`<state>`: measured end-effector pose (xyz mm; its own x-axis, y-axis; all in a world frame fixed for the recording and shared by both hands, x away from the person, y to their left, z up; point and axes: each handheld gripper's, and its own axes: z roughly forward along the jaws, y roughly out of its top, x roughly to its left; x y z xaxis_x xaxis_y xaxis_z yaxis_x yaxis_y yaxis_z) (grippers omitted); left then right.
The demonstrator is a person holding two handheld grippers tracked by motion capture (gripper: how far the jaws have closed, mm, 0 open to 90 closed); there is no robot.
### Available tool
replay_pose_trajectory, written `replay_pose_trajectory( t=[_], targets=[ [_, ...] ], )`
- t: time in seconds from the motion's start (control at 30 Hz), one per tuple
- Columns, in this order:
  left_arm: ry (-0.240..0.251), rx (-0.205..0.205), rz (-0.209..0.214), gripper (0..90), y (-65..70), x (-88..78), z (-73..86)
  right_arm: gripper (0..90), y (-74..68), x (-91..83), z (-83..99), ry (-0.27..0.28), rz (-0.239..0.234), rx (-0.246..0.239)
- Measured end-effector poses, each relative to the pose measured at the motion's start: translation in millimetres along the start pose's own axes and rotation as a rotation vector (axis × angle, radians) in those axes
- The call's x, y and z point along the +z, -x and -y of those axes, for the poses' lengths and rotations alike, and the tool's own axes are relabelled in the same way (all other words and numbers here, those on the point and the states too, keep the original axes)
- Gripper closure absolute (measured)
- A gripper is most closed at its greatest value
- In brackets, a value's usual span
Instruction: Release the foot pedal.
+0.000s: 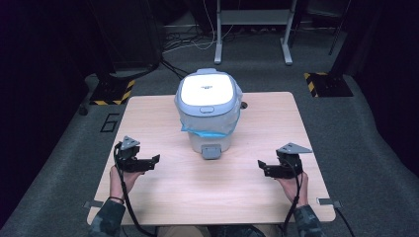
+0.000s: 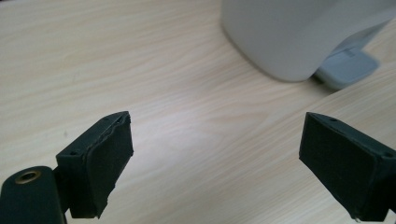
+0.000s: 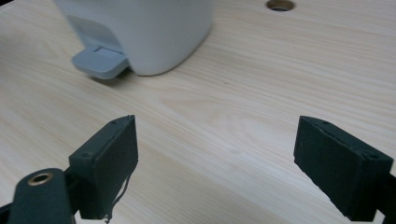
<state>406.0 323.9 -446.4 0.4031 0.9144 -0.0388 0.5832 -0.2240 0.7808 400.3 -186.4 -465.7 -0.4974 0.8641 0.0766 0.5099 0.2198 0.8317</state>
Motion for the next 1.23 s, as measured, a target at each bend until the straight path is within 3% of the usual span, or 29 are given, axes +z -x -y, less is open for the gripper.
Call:
replay_pose_trajectory(
  t=[0.27,0.53,0.83,0.93,1.23],
  targets=[
    [-0.002,-0.087,-0.072,9.2,-17.3,5.7,45.1,9.6,34.2,-27.2,20.3,-0.01,0.126,0.043],
    [-0.046,-0.064,-0.148,8.9,-22.1,14.7,68.0,6.9,53.5,-28.2,55.5,-0.085,0.222,0.066],
    [-0.097,-0.064,-0.151,8.4,-23.2,29.8,79.2,4.6,60.1,-13.0,78.2,-0.158,0.248,0.076],
    [-0.065,-0.092,-0.147,7.9,-25.2,30.6,83.1,4.3,59.5,-11.7,77.7,-0.152,0.253,0.071],
    [-0.064,-0.089,-0.15,7.8,-24.8,30.1,83.8,3.8,61.2,-11.1,77.8,-0.159,0.243,0.084]
  ],
)
